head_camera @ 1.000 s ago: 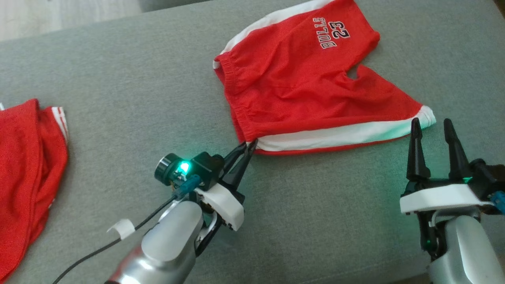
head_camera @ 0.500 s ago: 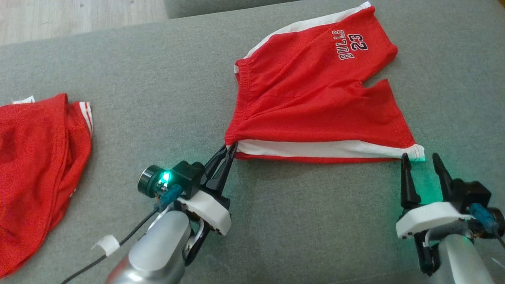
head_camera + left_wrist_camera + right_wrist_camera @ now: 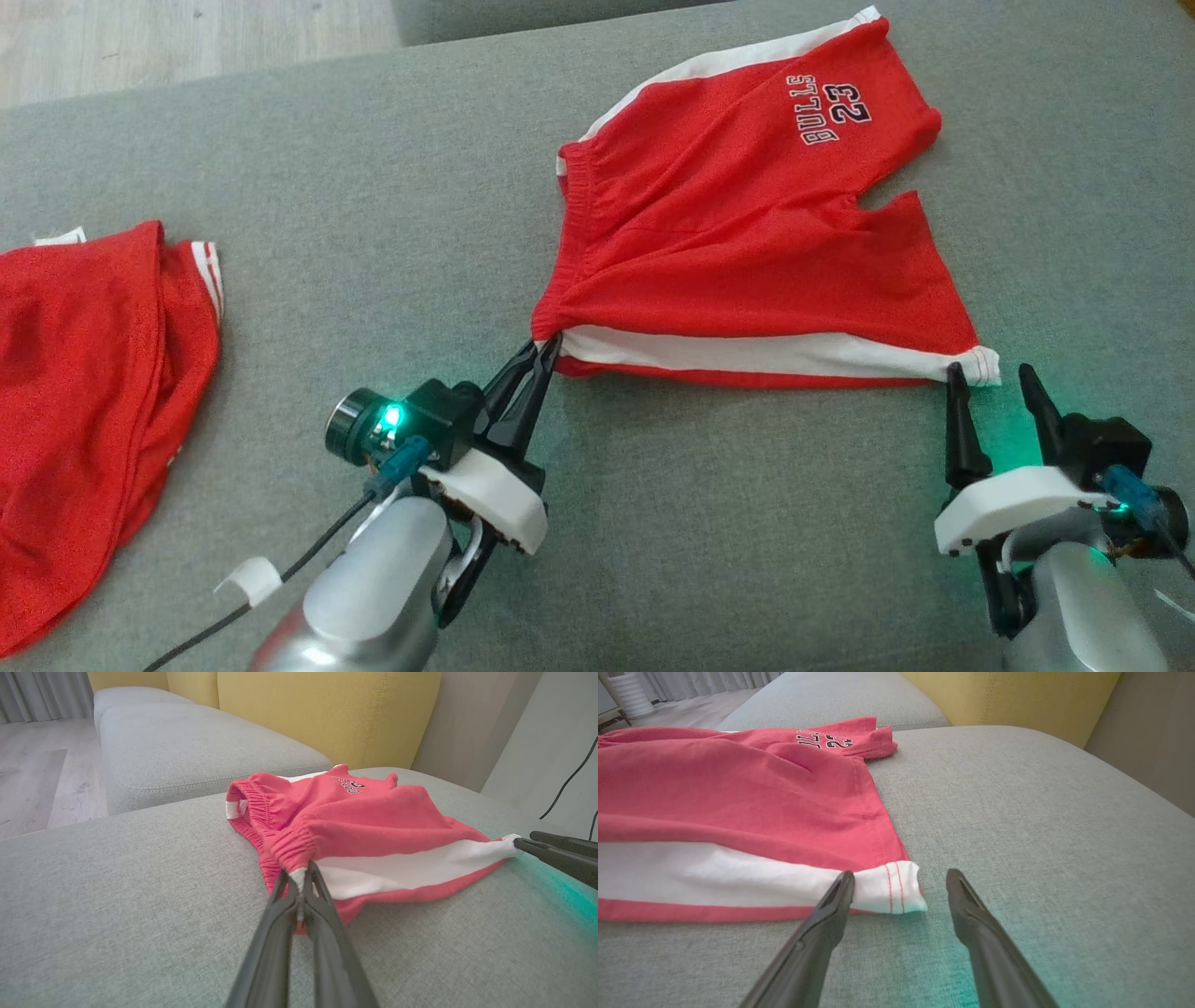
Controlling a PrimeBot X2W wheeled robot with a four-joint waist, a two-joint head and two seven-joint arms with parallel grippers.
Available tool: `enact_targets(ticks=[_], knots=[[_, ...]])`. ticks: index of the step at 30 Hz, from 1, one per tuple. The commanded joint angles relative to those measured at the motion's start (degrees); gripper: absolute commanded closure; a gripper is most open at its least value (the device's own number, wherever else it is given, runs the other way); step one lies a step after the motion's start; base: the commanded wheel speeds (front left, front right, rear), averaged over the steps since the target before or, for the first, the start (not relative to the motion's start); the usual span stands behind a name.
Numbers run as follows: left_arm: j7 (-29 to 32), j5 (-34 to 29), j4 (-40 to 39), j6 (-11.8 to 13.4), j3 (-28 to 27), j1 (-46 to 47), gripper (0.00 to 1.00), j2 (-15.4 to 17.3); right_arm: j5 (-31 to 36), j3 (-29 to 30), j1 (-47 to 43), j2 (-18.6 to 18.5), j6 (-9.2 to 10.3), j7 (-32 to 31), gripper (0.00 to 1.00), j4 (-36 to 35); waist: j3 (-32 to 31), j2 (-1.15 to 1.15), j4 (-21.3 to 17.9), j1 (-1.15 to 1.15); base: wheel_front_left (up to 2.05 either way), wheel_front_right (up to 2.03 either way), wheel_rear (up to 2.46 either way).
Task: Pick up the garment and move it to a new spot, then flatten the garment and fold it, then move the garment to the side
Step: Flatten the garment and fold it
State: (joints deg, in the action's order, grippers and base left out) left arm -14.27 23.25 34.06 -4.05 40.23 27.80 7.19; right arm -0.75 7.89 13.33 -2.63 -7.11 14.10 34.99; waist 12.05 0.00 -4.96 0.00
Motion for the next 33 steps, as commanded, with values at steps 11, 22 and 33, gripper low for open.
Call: enact_targets(ticks=[11,22,33], knots=[[-0.7,0.6,-1.5,0.4,-1.7,1.0,1.00,1.4,0.5,-2.7,2.7,-0.2,-0.37,0.6,0.00,1.1,-0.1,0.00,0.0,0.00,0.00,0.00,0.00],[-0.7,1.0,-1.4,0.6,-1.2,1.0,1.00,1.4,1.3,-3.4,3.1,-0.2,-0.37,0.8,0.00,1.0,-0.3,0.00,0.1,0.00,0.00,0.00,0.00],[-0.7,1.2,-1.5,0.8,-0.9,1.4,1.00,1.5,1.6,-3.1,3.9,-0.2,-0.37,0.8,0.60,2.4,-0.1,0.00,0.2,0.00,0.00,0.00,0.00]])
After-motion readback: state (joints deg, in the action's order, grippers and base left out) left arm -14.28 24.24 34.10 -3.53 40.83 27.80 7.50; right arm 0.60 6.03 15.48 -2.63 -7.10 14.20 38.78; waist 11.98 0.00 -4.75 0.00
